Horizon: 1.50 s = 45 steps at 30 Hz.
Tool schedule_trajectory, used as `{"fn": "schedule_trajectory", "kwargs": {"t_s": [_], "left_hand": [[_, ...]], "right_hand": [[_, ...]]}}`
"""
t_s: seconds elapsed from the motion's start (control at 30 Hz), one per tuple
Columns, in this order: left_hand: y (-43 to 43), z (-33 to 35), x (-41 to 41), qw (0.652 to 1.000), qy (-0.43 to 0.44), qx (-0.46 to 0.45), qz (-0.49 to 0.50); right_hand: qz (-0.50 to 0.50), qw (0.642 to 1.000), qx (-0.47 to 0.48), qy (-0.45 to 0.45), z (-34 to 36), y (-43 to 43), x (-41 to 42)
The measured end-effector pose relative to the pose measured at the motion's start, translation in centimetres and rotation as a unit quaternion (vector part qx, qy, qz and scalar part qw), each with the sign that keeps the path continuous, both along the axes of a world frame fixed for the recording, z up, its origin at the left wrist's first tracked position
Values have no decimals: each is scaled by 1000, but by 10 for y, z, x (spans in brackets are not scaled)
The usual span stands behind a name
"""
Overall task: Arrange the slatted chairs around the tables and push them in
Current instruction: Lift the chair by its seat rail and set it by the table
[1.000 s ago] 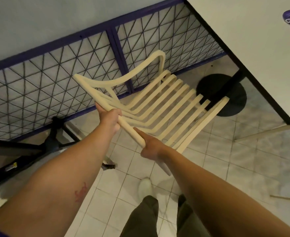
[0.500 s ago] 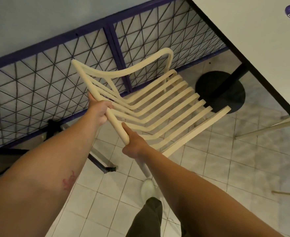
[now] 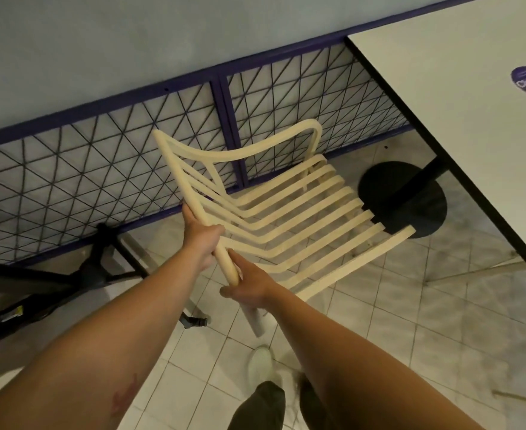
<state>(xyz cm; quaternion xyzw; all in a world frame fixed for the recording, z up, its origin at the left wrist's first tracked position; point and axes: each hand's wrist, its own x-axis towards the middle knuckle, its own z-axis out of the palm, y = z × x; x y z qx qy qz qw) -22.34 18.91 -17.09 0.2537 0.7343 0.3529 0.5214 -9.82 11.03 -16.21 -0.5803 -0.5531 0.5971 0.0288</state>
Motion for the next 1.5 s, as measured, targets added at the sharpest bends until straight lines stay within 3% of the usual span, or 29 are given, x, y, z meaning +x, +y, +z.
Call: {"fn": "schedule_trajectory", "kwargs": {"t_s": [0.3,0.37,0.43,0.5,0.53,0.67,0.7,0.77,0.87,1.3,1.5], "left_hand": [[-21,33,-4,997,-3,-30,-67],[-16,40,-12,989,59,-31,-132],[-7,43,-25,952,192,-12,-239],[6,44,-39,869,318,-2,-379],[11,45,-45,812,366,-4,-455],[43,37,-70,512,528,61,-674],[53,35,-73,468,537,88,-696],[72,33,-77,415,531,135,-726],[95,34,-82,359,505,169,-766],[131,40,-105,331,486,150,-795],[146,29,-120,357,458,154,-800]], "right_hand": [[61,997,0,-38,9,-15,12],[60,997,1,-45,12,-16,10],[51,997,6,-50,14,-17,5],[36,998,18,-55,15,-17,-2],[25,998,25,-59,14,-19,-5],[-45,992,55,-100,1,-27,-17],[-68,991,53,-102,-1,-28,-20],[-102,987,49,-110,-3,-28,-27],[-134,984,30,-115,-3,-27,-34],[-143,983,36,-112,4,-5,-74],[-152,982,41,-108,1,-1,-83]]}}
